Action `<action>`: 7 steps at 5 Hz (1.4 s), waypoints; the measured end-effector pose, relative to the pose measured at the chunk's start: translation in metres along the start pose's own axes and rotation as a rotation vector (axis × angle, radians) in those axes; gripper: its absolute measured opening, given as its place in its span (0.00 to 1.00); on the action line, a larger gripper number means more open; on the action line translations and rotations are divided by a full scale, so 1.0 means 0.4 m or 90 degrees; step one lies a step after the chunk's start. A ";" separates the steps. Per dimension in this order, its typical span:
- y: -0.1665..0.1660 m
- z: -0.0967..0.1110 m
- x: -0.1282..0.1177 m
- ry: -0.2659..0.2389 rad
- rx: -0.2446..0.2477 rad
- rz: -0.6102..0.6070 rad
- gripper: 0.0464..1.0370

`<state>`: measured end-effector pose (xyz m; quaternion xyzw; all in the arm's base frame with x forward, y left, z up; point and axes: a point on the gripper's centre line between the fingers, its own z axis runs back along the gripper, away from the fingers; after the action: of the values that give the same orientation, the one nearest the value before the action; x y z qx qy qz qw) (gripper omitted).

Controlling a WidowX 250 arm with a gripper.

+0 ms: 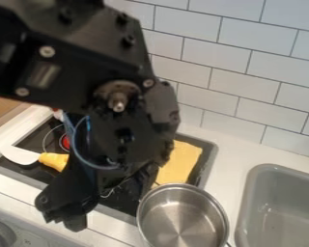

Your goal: Move the yellow cloth to the left bruner

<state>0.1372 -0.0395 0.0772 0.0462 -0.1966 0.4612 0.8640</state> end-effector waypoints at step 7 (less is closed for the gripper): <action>-0.237 -0.132 0.145 0.066 -0.076 0.060 0.96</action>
<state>0.2590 -0.0348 0.0605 -0.0387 -0.1809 0.4905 0.8516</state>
